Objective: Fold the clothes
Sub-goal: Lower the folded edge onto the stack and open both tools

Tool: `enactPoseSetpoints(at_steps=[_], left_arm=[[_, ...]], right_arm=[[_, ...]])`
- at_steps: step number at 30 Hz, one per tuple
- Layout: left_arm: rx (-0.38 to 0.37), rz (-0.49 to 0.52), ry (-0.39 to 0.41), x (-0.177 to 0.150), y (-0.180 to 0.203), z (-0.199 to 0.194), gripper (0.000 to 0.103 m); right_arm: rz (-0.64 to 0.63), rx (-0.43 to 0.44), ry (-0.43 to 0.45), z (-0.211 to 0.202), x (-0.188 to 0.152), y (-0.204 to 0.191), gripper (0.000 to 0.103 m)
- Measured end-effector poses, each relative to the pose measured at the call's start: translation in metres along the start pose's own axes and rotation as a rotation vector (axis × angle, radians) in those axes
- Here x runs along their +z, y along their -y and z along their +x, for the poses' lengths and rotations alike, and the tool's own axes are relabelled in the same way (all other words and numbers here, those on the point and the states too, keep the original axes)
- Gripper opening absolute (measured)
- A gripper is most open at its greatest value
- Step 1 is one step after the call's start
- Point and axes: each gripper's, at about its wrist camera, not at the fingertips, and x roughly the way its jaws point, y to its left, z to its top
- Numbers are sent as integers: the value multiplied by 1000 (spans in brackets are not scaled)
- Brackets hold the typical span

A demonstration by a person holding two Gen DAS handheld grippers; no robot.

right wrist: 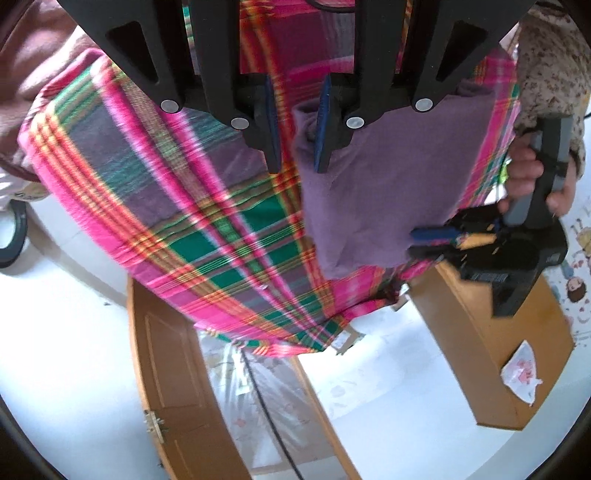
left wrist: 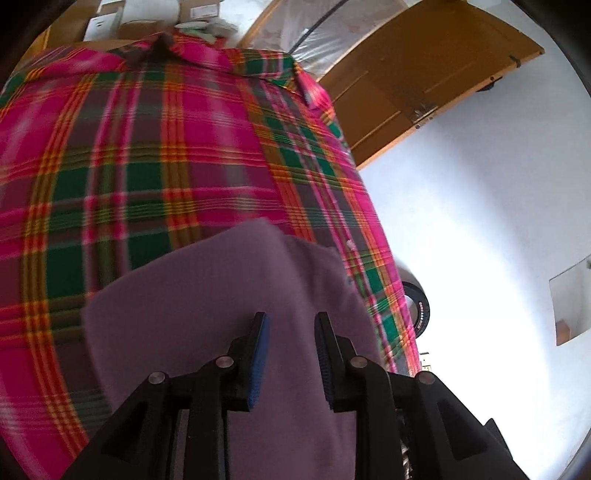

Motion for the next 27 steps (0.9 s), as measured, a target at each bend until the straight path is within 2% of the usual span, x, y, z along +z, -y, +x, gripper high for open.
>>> enactPoseSetpoints(at_steps=[2,5,8,10,12,20,23,27], left_arm=[[-11,-16,12,-5,-8,-8,25],[-25,-30,30,-12,-19,-21,26],[-25,-22,37,-19,-24,-30,26],[-24,-22,38,-22,-28,-30,26],[-36,-30,36,-18,-30,-25,26],[-64,-54,33,-21,-40,-29,26],[-67,-55,36,-22,-44,-32,26],[-71,-56,39,-23,-48,-36,26]], right_arm=[[-35,-13,23,-3,5,-7,20],[-127,43,36,2,11,-28,20],[-220,79,-3,17,13,-46,21],[-267,51,-65,29,7,-49,21],[-302,22,-84,31,0,-47,21],[-293,-9,-88,20,-18,-25,22],[-283,-3,-115,21,-21,-19,29],[-286,-2,-108,14,-12,-21,29]])
